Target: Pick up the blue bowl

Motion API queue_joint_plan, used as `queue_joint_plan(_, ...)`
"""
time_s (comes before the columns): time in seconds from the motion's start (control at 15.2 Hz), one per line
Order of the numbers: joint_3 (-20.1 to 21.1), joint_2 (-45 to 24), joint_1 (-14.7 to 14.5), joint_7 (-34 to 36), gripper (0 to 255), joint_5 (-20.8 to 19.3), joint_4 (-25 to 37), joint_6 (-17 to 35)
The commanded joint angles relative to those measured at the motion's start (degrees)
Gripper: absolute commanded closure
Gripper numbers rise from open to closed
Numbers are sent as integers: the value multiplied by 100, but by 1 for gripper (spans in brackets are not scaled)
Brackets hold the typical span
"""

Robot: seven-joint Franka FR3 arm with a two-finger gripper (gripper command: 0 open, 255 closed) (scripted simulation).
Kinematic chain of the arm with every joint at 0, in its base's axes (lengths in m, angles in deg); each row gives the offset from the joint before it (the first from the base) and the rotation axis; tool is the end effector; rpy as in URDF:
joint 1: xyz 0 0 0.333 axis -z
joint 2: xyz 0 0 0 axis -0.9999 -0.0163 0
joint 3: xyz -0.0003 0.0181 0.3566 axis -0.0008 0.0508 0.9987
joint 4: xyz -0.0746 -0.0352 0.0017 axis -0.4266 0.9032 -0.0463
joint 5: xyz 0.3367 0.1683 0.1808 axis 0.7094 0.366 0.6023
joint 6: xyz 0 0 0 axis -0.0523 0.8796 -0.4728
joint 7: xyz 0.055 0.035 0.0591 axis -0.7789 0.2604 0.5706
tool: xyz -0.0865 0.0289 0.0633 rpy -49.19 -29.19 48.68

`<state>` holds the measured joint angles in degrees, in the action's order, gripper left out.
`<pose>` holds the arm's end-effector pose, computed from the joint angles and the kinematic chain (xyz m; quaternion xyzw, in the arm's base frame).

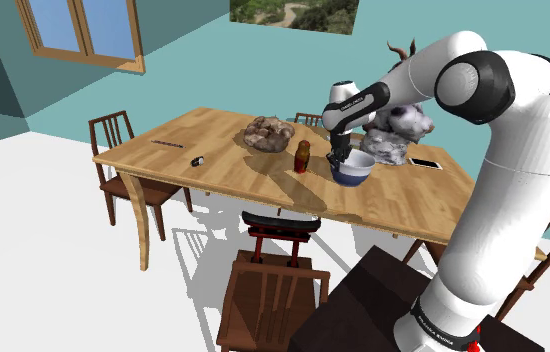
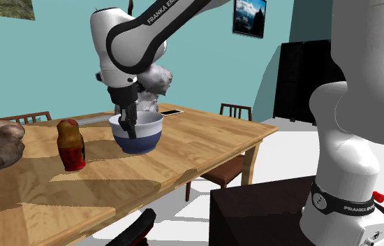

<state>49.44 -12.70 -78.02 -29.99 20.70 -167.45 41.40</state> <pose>0.5406 -0.2827 0.3933 0.9911 -0.0729 -0.0404 0.1038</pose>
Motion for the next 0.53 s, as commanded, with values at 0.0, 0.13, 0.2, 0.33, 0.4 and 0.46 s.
queue_joint_plan(0.0, -1, 0, 0, 0, 255, -1, 1, 2)
queue_joint_plan(0.13, -1, 2, 0, 0, 255, -1, -1, 3)
queue_joint_plan(0.2, -1, 2, 0, 1, 255, -1, -1, 2)
queue_joint_plan(0.33, -1, 37, -3, -7, 255, -4, 24, -57)
queue_joint_plan(0.4, -1, 74, -7, -16, 255, -6, 59, -127)
queue_joint_plan(0.46, 0, 108, -10, -26, 255, -8, 97, -198)
